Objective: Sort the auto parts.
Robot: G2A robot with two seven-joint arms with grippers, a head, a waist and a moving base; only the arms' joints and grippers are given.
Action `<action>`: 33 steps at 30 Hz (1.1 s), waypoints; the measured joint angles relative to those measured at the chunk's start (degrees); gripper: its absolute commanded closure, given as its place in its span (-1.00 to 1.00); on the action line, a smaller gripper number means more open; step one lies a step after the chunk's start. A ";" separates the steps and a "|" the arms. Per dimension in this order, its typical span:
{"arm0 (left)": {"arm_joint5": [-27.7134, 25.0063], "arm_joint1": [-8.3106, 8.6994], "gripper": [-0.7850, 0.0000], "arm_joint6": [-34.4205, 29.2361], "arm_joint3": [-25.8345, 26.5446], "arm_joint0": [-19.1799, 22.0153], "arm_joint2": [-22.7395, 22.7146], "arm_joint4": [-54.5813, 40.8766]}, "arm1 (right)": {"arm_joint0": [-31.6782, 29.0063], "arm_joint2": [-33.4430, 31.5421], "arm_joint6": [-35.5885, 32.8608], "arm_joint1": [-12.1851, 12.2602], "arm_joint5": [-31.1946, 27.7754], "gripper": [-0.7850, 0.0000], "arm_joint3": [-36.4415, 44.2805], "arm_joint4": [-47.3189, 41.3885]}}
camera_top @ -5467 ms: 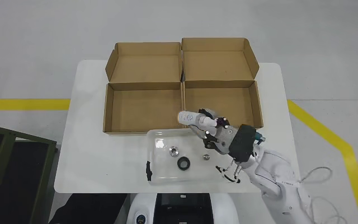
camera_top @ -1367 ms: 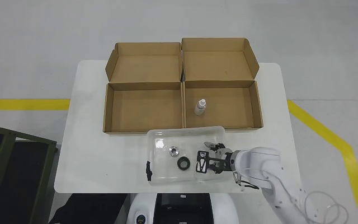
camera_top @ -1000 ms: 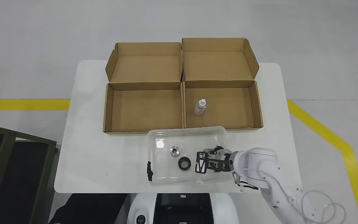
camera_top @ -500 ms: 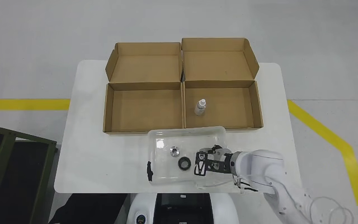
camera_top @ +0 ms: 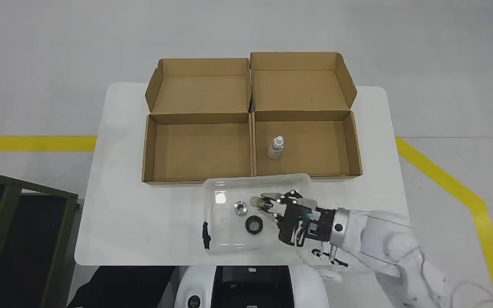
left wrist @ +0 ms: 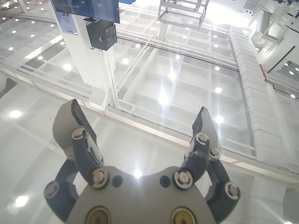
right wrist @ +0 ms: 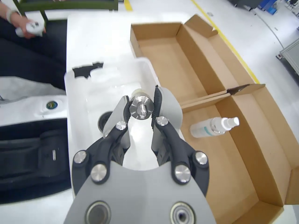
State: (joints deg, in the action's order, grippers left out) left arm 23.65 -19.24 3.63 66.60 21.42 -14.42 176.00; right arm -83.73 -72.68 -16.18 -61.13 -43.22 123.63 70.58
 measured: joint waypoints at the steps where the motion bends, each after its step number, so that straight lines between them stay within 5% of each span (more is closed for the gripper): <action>1: 0.00 0.00 -1.00 0.00 0.00 0.00 0.00 0.00 | -0.23 -0.67 3.57 -0.08 0.74 1.00 -1.15 -2.58; 7: 0.00 0.00 -1.00 0.00 0.00 0.00 0.00 0.00 | 0.30 -2.78 13.54 -0.38 2.49 1.00 -3.32 -10.62; 18: 0.00 0.00 -1.00 0.00 0.00 0.00 0.00 0.00 | 4.74 -2.95 19.80 -1.11 4.77 1.00 1.53 -19.88; 33: 0.00 0.00 -1.00 0.00 0.00 0.00 0.00 0.00 | 8.95 -1.21 19.35 -1.87 8.73 1.00 7.74 -18.17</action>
State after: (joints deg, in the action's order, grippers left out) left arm 23.65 -19.24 3.63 66.60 21.42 -14.42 176.00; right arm -74.78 -73.89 3.18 -63.00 -34.50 131.37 52.40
